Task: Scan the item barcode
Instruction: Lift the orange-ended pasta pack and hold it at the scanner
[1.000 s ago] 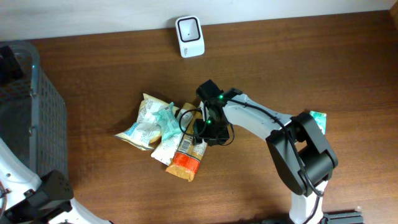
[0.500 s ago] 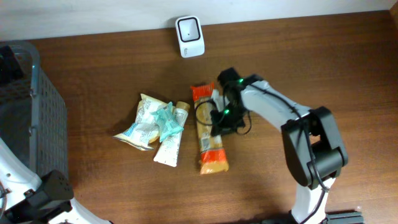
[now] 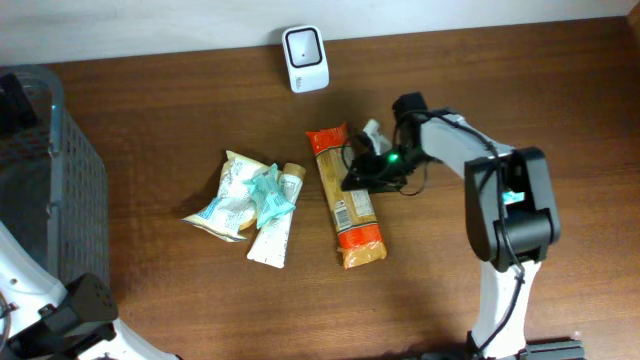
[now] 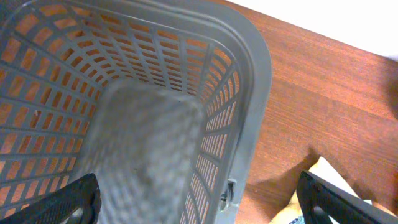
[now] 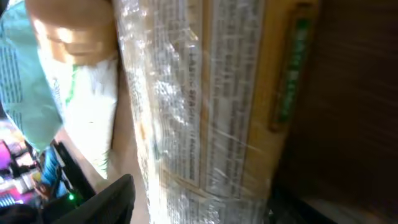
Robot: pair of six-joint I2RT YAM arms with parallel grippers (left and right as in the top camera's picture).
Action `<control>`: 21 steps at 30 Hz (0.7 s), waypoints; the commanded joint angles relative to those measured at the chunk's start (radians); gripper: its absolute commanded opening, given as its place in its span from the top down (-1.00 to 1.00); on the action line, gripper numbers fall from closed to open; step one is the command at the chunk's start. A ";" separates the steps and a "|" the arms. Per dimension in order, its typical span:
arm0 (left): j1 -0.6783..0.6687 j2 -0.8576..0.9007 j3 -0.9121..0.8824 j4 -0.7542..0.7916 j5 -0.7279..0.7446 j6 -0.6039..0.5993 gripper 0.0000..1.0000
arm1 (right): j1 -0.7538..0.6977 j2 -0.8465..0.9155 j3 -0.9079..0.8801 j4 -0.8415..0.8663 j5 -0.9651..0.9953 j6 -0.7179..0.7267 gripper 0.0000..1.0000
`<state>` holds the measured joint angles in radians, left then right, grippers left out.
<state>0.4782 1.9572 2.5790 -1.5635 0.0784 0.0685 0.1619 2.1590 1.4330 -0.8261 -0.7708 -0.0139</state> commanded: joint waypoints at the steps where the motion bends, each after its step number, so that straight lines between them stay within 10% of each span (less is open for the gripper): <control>1: 0.003 0.000 0.006 0.002 0.011 0.016 -0.98 | 0.098 0.069 -0.006 0.027 0.074 0.130 0.11; 4: 0.003 0.000 0.006 0.001 0.011 0.016 -0.98 | 0.090 0.069 -0.004 0.042 0.031 0.153 0.92; 21: 0.003 0.000 0.006 0.002 0.011 0.016 -0.98 | -0.193 -0.453 0.009 0.170 -0.780 0.237 0.92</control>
<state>0.4786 1.9572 2.5790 -1.5631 0.0784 0.0689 -0.0021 1.7630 1.4223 -0.6819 -1.3895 0.1722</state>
